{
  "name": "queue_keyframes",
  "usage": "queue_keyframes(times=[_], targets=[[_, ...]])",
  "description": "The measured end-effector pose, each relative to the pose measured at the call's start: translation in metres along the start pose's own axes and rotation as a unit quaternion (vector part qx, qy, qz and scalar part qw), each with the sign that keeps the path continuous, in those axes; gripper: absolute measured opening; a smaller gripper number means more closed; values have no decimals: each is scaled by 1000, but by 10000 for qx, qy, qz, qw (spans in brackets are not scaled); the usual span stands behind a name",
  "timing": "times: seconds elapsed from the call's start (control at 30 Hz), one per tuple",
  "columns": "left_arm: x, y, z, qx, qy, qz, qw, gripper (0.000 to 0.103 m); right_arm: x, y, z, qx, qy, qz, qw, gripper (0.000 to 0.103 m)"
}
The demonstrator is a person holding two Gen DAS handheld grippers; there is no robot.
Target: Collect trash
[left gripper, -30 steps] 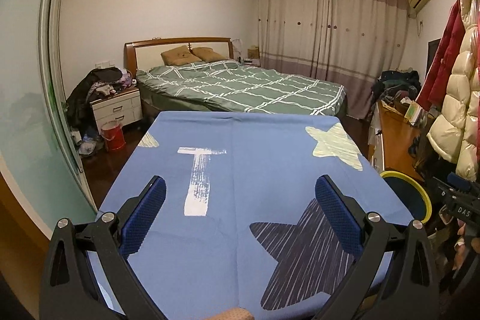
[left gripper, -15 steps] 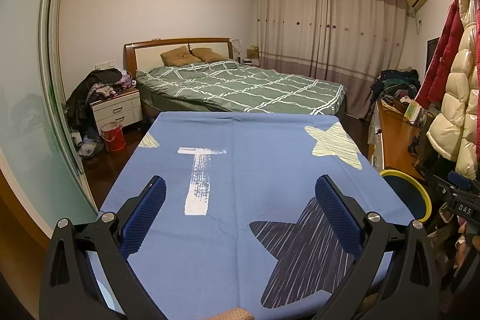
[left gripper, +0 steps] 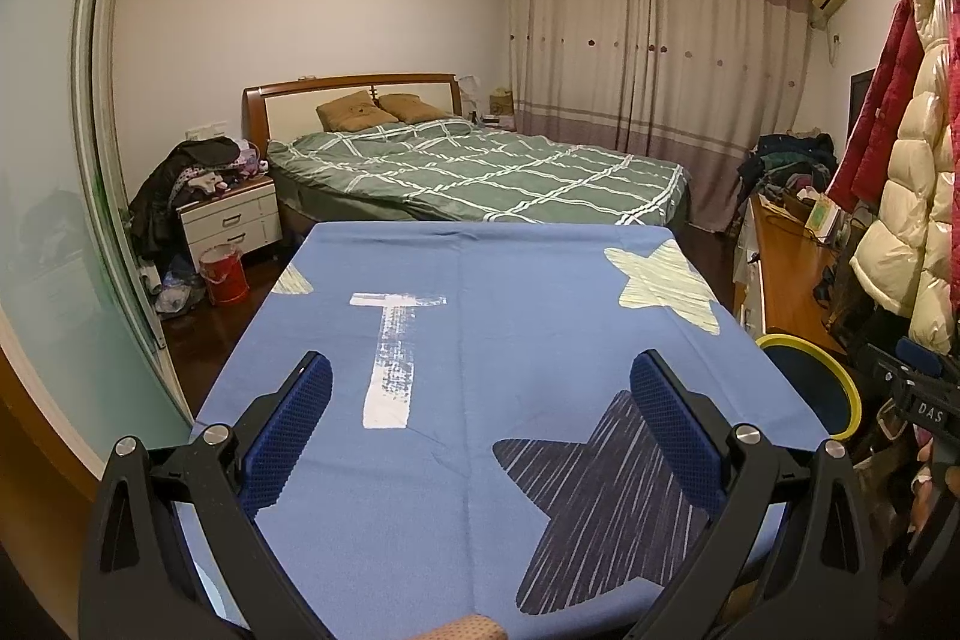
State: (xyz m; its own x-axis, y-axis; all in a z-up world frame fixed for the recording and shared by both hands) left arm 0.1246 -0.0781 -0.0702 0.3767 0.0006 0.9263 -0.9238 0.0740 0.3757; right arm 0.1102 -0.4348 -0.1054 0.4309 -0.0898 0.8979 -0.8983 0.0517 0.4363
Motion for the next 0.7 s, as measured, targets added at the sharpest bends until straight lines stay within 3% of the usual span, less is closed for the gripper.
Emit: queue_keyframes(times=[0.7], targets=[[-5, -13, 10, -93, -56, -164, 9998, 98, -1, -3, 3, -8, -73, -35, 10000, 89]])
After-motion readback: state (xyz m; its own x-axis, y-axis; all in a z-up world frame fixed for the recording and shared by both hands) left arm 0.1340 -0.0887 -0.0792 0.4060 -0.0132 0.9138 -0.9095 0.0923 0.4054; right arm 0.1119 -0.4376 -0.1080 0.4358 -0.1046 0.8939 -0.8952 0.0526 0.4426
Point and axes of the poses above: each gripper's, at about its wrist camera, not at the fingertips, and y roughly against the way its jaws point, z to its right, x to its top, the point moved 9 cm from there along -y, roughly the way its jaws point, and after that the axes turned 6 degrees about z, right-handed, at the moved point
